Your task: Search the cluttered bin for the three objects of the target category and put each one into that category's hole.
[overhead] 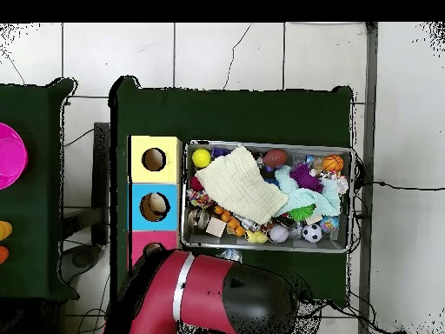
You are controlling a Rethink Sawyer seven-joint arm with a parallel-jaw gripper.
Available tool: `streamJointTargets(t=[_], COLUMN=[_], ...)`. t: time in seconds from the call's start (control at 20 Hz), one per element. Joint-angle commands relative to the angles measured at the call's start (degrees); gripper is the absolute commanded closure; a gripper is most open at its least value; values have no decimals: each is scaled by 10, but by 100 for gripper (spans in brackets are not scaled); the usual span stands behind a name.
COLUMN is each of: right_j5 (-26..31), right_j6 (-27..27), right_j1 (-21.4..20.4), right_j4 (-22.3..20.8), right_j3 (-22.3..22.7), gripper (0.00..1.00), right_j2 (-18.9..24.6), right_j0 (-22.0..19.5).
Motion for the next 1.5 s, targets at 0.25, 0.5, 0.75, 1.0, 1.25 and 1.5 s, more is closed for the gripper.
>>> streamJointTargets(t=[0.25, 0.5, 0.75, 1.0, 1.25, 1.5], right_j5=[32, 21, 17, 23, 33, 107], right_j6=[185, 164, 162, 164, 187, 239], right_j1=[10, 7, 8, 7, 11, 11], right_j4=[65, 43, 31, 34, 56, 109], right_j3=[-82, -90, -93, -92, -84, -67], gripper=[100, 100, 0, 0, 0, 0], right_j2=[76, 72, 73, 77, 93, 143], right_j0=[-46, -46, -53, -57, -73, -133])
